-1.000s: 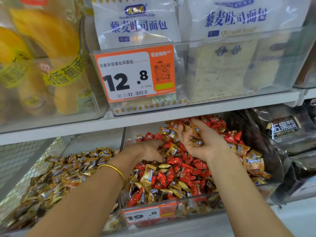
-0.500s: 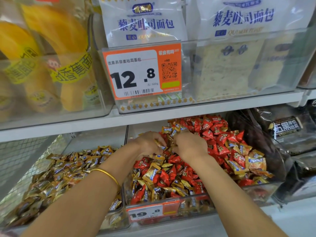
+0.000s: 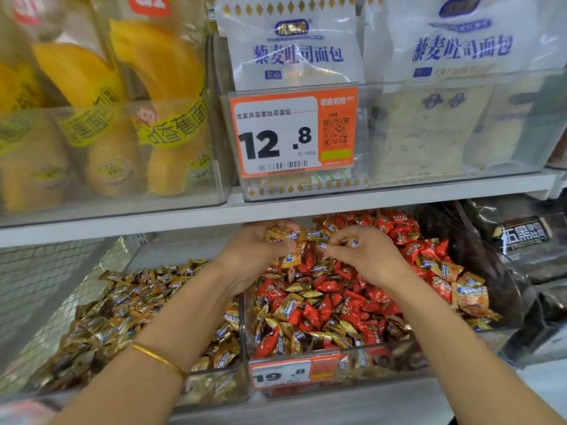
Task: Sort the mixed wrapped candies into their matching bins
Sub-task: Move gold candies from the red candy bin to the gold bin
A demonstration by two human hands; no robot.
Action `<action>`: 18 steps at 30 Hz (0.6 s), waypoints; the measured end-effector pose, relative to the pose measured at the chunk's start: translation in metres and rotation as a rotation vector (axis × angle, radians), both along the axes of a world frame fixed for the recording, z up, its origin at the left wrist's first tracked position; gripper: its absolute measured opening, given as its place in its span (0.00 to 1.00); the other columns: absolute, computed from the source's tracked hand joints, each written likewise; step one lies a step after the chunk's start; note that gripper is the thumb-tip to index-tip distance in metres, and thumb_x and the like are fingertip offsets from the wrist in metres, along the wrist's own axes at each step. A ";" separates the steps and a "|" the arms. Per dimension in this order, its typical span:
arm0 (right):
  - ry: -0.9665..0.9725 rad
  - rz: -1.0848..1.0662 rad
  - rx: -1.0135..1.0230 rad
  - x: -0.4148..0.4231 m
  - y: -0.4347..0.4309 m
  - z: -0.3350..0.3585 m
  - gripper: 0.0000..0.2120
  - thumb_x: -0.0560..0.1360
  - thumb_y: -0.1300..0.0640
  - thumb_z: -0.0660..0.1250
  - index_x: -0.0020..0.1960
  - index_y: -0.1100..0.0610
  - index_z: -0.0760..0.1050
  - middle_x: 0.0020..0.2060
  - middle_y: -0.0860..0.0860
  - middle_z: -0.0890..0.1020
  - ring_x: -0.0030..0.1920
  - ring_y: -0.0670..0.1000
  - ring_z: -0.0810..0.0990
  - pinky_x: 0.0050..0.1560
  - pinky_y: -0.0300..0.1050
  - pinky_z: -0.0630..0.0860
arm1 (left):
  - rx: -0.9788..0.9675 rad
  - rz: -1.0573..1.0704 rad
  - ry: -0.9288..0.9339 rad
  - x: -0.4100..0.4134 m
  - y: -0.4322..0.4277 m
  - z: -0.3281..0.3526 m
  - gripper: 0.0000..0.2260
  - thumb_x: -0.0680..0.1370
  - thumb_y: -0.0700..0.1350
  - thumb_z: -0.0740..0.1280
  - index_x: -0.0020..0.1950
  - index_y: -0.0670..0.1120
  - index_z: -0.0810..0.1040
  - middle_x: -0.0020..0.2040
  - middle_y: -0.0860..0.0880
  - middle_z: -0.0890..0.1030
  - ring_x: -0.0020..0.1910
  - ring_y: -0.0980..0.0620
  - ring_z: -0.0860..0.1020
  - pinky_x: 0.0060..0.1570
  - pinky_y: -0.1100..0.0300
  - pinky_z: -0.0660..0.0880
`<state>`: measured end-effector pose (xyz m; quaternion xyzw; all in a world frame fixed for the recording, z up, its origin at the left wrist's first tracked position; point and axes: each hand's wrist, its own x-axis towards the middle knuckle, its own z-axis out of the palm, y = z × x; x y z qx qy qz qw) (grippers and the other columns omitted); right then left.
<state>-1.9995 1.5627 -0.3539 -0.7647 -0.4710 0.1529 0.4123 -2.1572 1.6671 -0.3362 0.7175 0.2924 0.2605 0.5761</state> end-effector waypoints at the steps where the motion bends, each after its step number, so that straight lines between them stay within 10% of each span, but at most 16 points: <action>1: 0.169 0.036 0.016 -0.005 -0.005 0.005 0.10 0.74 0.53 0.70 0.52 0.56 0.79 0.40 0.47 0.79 0.37 0.44 0.77 0.34 0.34 0.69 | -0.066 -0.012 -0.048 -0.008 -0.003 0.003 0.10 0.74 0.33 0.68 0.45 0.49 0.79 0.47 0.46 0.78 0.44 0.50 0.75 0.51 0.53 0.71; 8: 0.609 0.282 -0.100 -0.072 -0.011 0.033 0.09 0.71 0.54 0.72 0.46 0.58 0.78 0.36 0.52 0.74 0.27 0.46 0.66 0.21 0.35 0.55 | -0.264 0.047 -0.274 -0.086 0.000 0.007 0.11 0.69 0.33 0.67 0.47 0.45 0.78 0.38 0.46 0.81 0.37 0.50 0.79 0.41 0.57 0.79; 14: 0.128 0.329 -0.222 -0.150 0.056 0.046 0.12 0.74 0.52 0.69 0.52 0.59 0.75 0.31 0.51 0.72 0.25 0.46 0.69 0.18 0.31 0.62 | -0.098 0.405 -0.176 -0.129 0.033 -0.021 0.07 0.75 0.34 0.66 0.49 0.45 0.76 0.42 0.44 0.79 0.43 0.46 0.77 0.52 0.49 0.74; 18: 0.135 0.386 -0.296 -0.164 0.084 0.040 0.26 0.76 0.48 0.65 0.69 0.59 0.64 0.59 0.55 0.74 0.50 0.51 0.77 0.47 0.43 0.79 | -0.152 0.424 -0.157 -0.127 0.042 -0.029 0.11 0.80 0.42 0.61 0.62 0.43 0.72 0.49 0.48 0.78 0.49 0.50 0.76 0.59 0.52 0.69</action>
